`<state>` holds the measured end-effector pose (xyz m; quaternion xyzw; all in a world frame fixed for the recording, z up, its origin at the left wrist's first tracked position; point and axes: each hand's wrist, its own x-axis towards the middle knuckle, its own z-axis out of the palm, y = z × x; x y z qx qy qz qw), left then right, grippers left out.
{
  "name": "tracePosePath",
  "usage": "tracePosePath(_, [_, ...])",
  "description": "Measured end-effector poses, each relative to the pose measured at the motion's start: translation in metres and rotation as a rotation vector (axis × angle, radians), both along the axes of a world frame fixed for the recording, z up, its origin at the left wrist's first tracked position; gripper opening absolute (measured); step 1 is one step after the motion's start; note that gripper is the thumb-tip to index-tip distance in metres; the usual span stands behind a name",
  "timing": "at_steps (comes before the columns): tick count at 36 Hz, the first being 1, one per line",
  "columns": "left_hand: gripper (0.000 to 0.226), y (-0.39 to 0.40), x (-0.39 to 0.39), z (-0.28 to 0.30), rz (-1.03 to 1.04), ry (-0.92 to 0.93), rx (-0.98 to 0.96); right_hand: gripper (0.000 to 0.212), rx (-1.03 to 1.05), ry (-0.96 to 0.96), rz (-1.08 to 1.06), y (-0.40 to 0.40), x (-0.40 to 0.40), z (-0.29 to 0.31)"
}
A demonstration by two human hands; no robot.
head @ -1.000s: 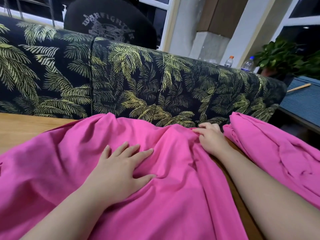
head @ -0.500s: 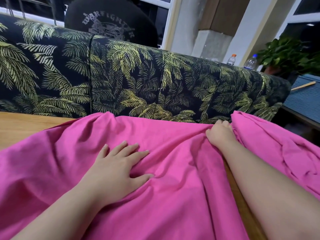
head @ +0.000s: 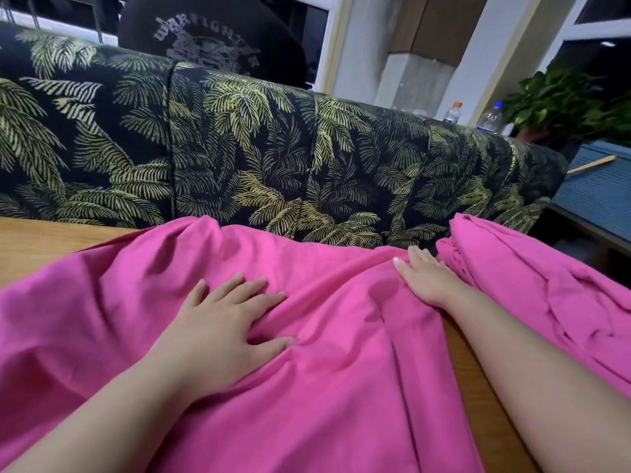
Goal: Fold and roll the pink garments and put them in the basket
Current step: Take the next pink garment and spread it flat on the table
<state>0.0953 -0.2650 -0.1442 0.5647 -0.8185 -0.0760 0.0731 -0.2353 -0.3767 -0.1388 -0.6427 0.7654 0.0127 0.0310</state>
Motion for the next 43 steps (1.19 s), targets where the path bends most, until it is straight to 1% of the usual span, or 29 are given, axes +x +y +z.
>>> tracePosePath(3, [0.131,0.0,0.0,0.0,0.004,0.004,0.002,0.074,-0.039,0.027,-0.054,0.015,0.008,0.006])
tracePosePath(6, [0.131,0.001,-0.002,0.0,0.009,-0.001,0.01,0.073,-0.084,-0.007,-0.028,0.047,0.038,0.009])
tracePosePath(8, [0.131,0.001,-0.002,0.0,0.015,0.012,0.014,0.072,-0.052,-0.056,-0.039,0.075,0.062,0.009])
tracePosePath(10, [0.132,0.003,-0.002,0.001,0.018,0.013,0.015,0.071,0.015,-0.056,-0.075,0.106,0.082,0.008])
tracePosePath(12, [0.135,0.006,-0.003,0.002,0.021,0.016,0.022,0.069,0.052,-0.061,-0.073,0.138,0.099,0.006])
tracePosePath(14, [0.134,0.011,-0.002,0.005,0.022,0.06,0.041,0.067,0.057,-0.078,-0.049,0.168,0.11,0.001])
tracePosePath(15, [0.126,0.014,-0.001,0.007,0.029,0.11,0.046,0.066,0.052,-0.083,-0.025,0.18,0.113,-0.002])
tracePosePath(16, [0.114,0.016,0.001,0.008,0.041,0.159,0.034,0.069,0.042,-0.086,-0.001,0.191,0.112,-0.004])
tracePosePath(17, [0.104,0.018,0.004,0.009,0.058,0.193,0.012,0.076,0.027,-0.091,0.017,0.199,0.109,-0.006])
tracePosePath(19, [0.098,0.023,0.01,0.011,0.085,0.216,-0.037,0.107,-0.006,-0.109,0.044,0.21,0.097,-0.006])
tracePosePath(20, [0.092,0.025,0.014,0.013,0.096,0.219,-0.057,0.119,0.001,-0.113,0.048,0.214,0.091,-0.002])
tracePosePath(21, [0.081,0.028,0.017,0.013,0.108,0.234,-0.081,0.118,0.008,-0.111,0.05,0.218,0.084,0.0])
tracePosePath(23, [0.056,0.034,0.025,0.014,0.143,0.273,-0.15,0.09,0.04,-0.084,0.044,0.223,0.072,0.003])
tracePosePath(24, [0.05,0.036,0.029,0.014,0.165,0.283,-0.19,0.082,0.064,-0.065,0.033,0.226,0.066,0.005])
tracePosePath(25, [0.046,0.038,0.034,0.013,0.189,0.285,-0.221,0.08,0.083,-0.048,0.02,0.229,0.061,0.008])
tracePosePath(26, [0.045,0.04,0.038,0.012,0.21,0.285,-0.241,0.083,0.109,-0.022,0.013,0.231,0.055,0.009])
tracePosePath(27, [0.044,0.041,0.043,0.011,0.229,0.287,-0.245,0.095,0.121,-0.005,0.015,0.233,0.05,0.01])
tracePosePath(28, [0.043,0.043,0.047,0.01,0.246,0.29,-0.243,0.113,0.124,0.01,0.016,0.234,0.045,0.01])
tracePosePath(29, [0.043,0.044,0.051,0.009,0.261,0.295,-0.238,0.121,0.133,0.014,0.006,0.236,0.041,0.011])
tracePosePath(30, [0.042,0.046,0.054,0.009,0.275,0.301,-0.236,0.111,0.136,0.005,-0.012,0.238,0.038,0.011])
tracePosePath(31, [0.042,0.048,0.056,0.009,0.29,0.309,-0.236,0.09,0.154,0.012,-0.028,0.24,0.04,0.013])
tracePosePath(32, [0.042,0.05,0.057,0.009,0.306,0.316,-0.238,0.077,0.157,0.01,-0.039,0.24,0.041,0.016])
tracePosePath(34, [0.043,0.053,0.054,0.011,0.316,0.324,-0.234,0.082,0.121,0.029,-0.057,0.235,0.05,0.024])
tracePosePath(35, [0.043,0.055,0.051,0.012,0.308,0.325,-0.23,0.076,0.065,0.025,-0.082,0.229,0.058,0.029])
tracePosePath(37, [0.043,0.057,0.044,0.012,0.274,0.328,-0.242,0.051,-0.115,0.012,-0.085,0.21,0.083,0.041])
tracePosePath(38, [0.043,0.057,0.04,0.011,0.259,0.337,-0.25,0.046,-0.18,-0.017,-0.06,0.199,0.101,0.045])
tracePosePath(40, [0.044,0.057,0.037,0.01,0.249,0.368,-0.27,0.046,-0.262,-0.111,0.027,0.173,0.143,0.051])
tracePosePath(43, [0.047,0.054,0.037,0.01,0.274,0.425,-0.322,0.046,-0.311,-0.3,0.143,0.132,0.215,0.051])
